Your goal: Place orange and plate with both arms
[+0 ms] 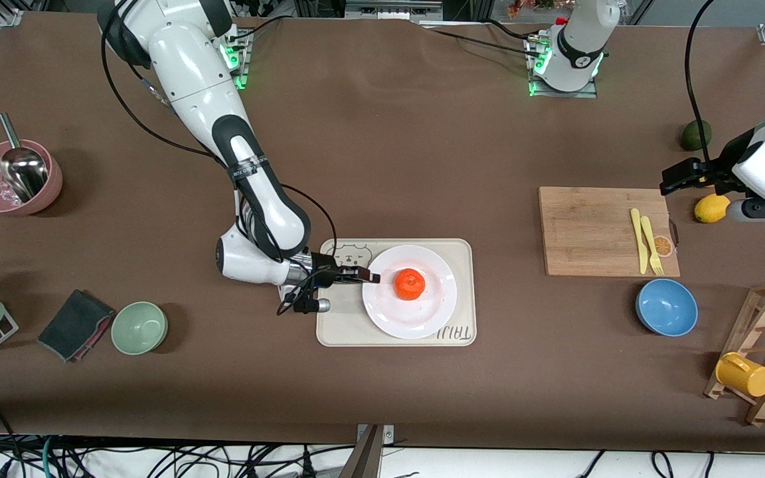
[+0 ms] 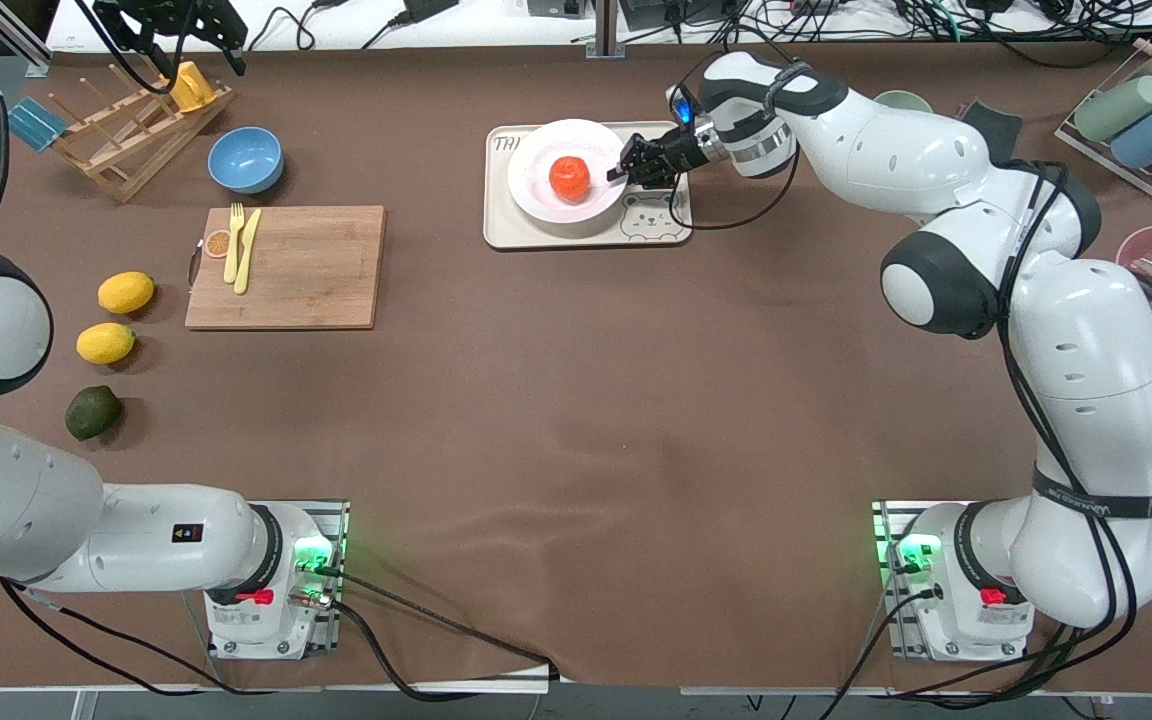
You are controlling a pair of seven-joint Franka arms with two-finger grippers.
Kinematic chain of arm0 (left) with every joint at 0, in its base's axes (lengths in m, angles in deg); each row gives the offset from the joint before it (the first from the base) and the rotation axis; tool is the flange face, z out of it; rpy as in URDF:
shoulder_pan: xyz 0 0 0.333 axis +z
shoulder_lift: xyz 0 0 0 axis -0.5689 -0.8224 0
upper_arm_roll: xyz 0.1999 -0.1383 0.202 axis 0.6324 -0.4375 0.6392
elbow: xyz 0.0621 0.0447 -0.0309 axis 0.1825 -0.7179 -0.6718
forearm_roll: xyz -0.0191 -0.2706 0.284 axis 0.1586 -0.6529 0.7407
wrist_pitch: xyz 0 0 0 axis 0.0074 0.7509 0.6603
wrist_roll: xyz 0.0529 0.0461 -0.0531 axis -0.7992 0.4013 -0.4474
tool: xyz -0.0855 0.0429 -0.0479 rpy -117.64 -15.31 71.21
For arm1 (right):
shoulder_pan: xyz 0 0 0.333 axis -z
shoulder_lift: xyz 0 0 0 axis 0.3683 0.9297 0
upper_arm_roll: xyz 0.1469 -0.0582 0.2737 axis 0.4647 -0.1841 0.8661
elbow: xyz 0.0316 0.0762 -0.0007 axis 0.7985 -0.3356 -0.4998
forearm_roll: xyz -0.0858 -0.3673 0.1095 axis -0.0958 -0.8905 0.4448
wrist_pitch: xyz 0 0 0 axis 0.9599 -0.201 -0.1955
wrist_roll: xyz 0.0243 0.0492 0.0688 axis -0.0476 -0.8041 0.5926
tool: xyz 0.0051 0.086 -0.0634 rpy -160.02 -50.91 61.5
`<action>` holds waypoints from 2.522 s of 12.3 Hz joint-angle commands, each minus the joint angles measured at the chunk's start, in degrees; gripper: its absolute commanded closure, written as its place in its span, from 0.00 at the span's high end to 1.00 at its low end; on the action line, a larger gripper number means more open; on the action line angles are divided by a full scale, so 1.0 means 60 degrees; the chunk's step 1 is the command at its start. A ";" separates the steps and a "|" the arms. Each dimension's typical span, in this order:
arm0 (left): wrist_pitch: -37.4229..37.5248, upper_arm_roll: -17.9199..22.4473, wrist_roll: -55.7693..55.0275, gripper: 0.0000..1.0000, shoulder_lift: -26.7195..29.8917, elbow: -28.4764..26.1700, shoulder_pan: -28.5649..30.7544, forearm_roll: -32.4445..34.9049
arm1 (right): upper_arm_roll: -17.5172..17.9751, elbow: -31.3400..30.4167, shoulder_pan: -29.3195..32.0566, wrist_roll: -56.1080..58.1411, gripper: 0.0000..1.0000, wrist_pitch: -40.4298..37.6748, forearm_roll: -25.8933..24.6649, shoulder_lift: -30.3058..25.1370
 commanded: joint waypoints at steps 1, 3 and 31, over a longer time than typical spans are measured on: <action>0.0026 0.0061 0.0063 1.00 0.0068 0.0031 -0.0024 -0.0099 | -0.0059 0.0212 -0.0016 -0.0042 1.00 0.0020 -0.0906 -0.0260; 0.0012 0.0061 0.0077 1.00 0.0068 0.0031 -0.0024 -0.0099 | -0.0074 0.0125 -0.0016 -0.0261 1.00 0.0020 -0.2911 -0.0714; 0.0026 0.0061 0.0077 1.00 0.0068 0.0017 -0.0024 -0.0099 | 0.0028 -0.3685 0.4657 -0.1982 1.00 -0.6586 -1.2955 -0.9974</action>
